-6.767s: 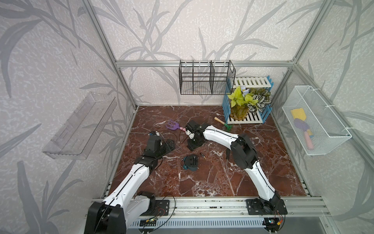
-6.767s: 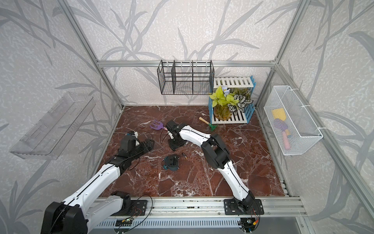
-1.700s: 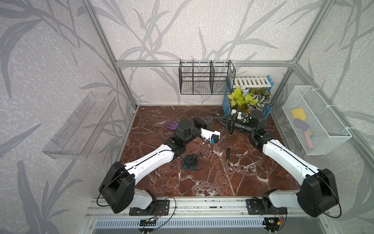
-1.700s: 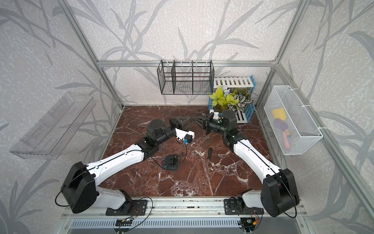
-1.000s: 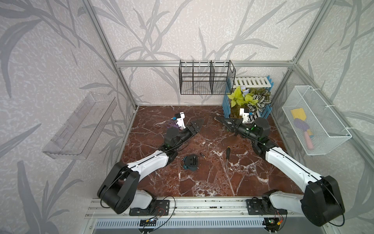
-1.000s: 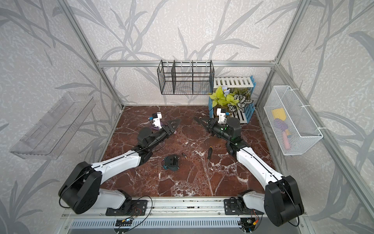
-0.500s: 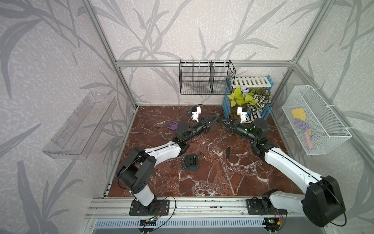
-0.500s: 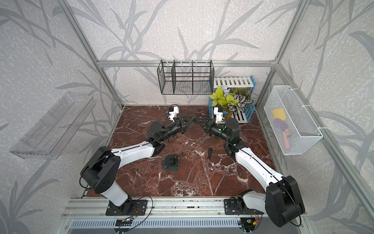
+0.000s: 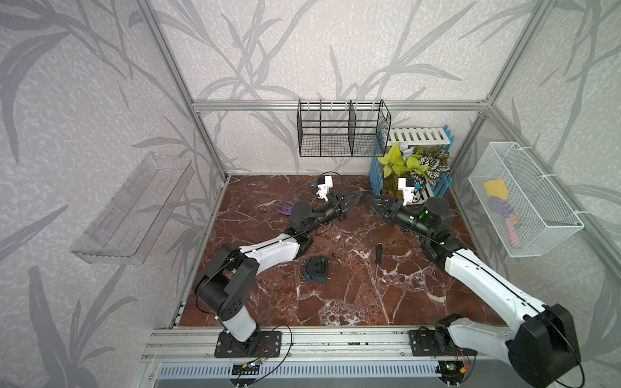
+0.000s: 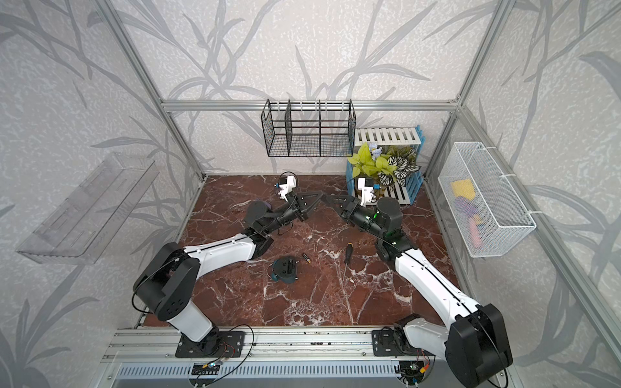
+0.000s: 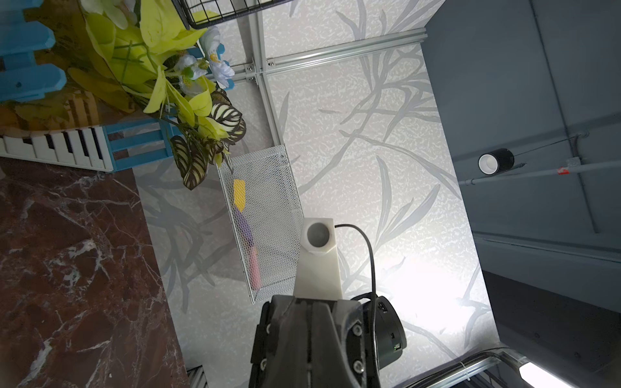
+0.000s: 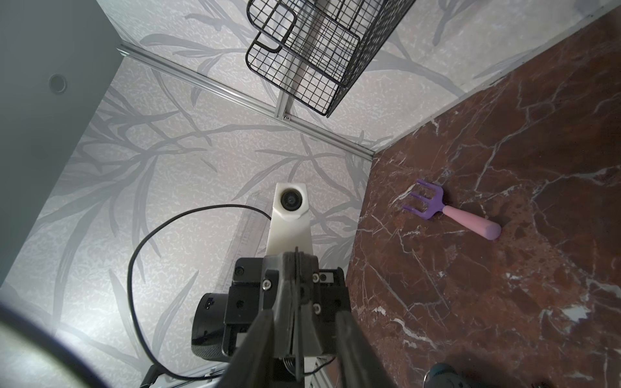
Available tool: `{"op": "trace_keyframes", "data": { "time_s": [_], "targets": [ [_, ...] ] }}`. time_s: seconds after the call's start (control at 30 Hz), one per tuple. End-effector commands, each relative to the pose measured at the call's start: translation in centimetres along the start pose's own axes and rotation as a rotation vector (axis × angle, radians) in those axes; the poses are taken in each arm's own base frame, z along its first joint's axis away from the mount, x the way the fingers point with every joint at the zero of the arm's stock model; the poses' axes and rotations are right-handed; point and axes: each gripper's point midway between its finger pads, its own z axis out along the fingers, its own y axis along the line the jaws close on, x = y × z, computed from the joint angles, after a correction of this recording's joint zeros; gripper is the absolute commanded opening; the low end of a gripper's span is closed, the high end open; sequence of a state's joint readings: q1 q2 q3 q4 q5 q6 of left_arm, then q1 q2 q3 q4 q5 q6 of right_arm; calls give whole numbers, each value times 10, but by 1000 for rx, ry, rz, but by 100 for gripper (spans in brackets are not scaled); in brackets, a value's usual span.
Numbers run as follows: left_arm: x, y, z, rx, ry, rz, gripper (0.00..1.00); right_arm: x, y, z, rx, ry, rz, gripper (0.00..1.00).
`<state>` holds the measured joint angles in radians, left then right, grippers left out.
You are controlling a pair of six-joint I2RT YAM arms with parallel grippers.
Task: Remove the battery from the alarm
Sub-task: Pick up the cover from the center of the board.
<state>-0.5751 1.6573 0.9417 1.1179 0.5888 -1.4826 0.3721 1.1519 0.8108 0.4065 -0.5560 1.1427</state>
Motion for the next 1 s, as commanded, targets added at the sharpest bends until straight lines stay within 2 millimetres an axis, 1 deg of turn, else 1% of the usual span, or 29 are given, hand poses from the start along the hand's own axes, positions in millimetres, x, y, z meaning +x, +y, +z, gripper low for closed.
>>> {"op": "trace_keyframes", "data": {
  "time_s": [0.0,0.03,0.07,0.1,0.13,0.17,0.23,0.3,0.37,0.43,0.53,0.6,0.7,0.97],
  "targets": [
    [6,-8,-9,29,134,206,0,7,-4,-17,32,11,-176,62],
    [14,-5,-10,26,216,263,0,14,-2,-22,15,39,-258,66],
    [24,-2,-11,29,304,323,0,19,-4,-24,16,63,-315,68],
    [33,5,-11,17,390,368,0,25,-11,-27,38,102,-349,68],
    [40,13,-12,-13,455,376,0,29,-9,-27,20,151,-383,67],
    [44,17,-13,-25,499,398,0,35,-7,-26,-9,211,-400,66],
    [47,16,-13,-21,545,409,0,47,-10,-20,-45,342,-368,62],
    [48,16,-13,-20,566,408,0,57,-4,-16,-97,454,-334,57],
    [49,15,-11,-21,583,410,0,59,0,-11,-133,481,-322,54],
    [50,13,-11,-10,595,406,0,57,-1,-9,-132,478,-312,50],
    [52,10,-11,6,613,399,0,56,-5,-6,-118,488,-298,40],
    [52,10,-12,6,621,393,0,56,-4,-6,-129,497,-303,36],
    [53,13,-13,4,634,380,0,56,-3,-5,-133,498,-299,34],
    [47,13,-16,10,642,373,0,56,-11,-5,-116,500,-290,21]
  ]
}}
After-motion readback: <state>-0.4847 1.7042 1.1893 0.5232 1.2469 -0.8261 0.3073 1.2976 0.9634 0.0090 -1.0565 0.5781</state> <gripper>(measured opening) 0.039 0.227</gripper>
